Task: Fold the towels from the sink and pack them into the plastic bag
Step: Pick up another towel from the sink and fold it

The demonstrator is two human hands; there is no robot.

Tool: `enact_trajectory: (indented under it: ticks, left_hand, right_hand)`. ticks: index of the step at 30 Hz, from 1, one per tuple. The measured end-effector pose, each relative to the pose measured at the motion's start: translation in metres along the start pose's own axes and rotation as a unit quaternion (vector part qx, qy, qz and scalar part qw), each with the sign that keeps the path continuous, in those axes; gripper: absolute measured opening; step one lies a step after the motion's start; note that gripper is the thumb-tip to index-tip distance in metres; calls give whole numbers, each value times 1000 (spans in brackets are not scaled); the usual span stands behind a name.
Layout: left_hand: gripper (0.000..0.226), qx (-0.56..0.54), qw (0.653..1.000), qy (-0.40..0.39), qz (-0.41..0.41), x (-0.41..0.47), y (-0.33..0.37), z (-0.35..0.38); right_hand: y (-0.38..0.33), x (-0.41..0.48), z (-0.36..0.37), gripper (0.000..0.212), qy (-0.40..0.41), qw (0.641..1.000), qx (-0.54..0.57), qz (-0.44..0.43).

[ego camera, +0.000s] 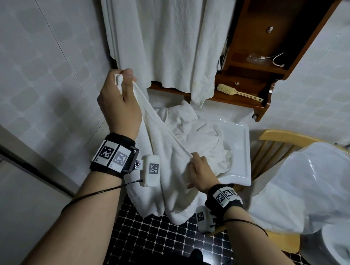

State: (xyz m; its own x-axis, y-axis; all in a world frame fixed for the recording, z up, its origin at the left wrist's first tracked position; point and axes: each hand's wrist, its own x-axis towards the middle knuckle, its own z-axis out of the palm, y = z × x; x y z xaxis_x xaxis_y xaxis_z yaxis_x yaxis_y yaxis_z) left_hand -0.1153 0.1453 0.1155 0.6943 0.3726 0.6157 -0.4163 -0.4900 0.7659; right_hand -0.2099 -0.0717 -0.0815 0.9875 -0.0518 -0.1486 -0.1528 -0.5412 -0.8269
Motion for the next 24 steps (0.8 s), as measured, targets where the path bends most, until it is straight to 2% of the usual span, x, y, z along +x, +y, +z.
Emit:
enact_trajectory:
  ticks: [2,4,6,8,11,12,17,20,24]
  left_hand:
    - [34,-6,1000,-3,3,1,3,1]
    - [35,-11,1000,-5,4,2,7,1]
    - [35,-12,1000,-9,4,3,9,1]
    - [36,-8,1000,-9,3,3,10,1]
    - [35,-6,1000,-10,0,3,10,1]
    - [35,-7,1000,-12,1,2,9,0]
    - [35,-6,1000,-18,8,1,7,0]
    - [36,0,1000,-12,7,3,5,-1]
    - [38,8,1000,0,-3,7,0,-5]
  right_hand:
    - [4,2,7,16,-6,998,-57,-18]
    - [9,4,14,38,-13,997,-75,-16]
    - [10,4,16,51,-14,996,-81,-18]
    - [12,5,17,46,-11,995,-92,-21]
    - [17,7,18,17,-28,995,-100,-7]
    - [19,8,18,13,-32,994,-102,-2]
    - [20,10,19,16,-32,994,-104,18]
    - [24,14,14,23,-16,996,-62,59]
    - [21,12,4,18,67,979,135,138]
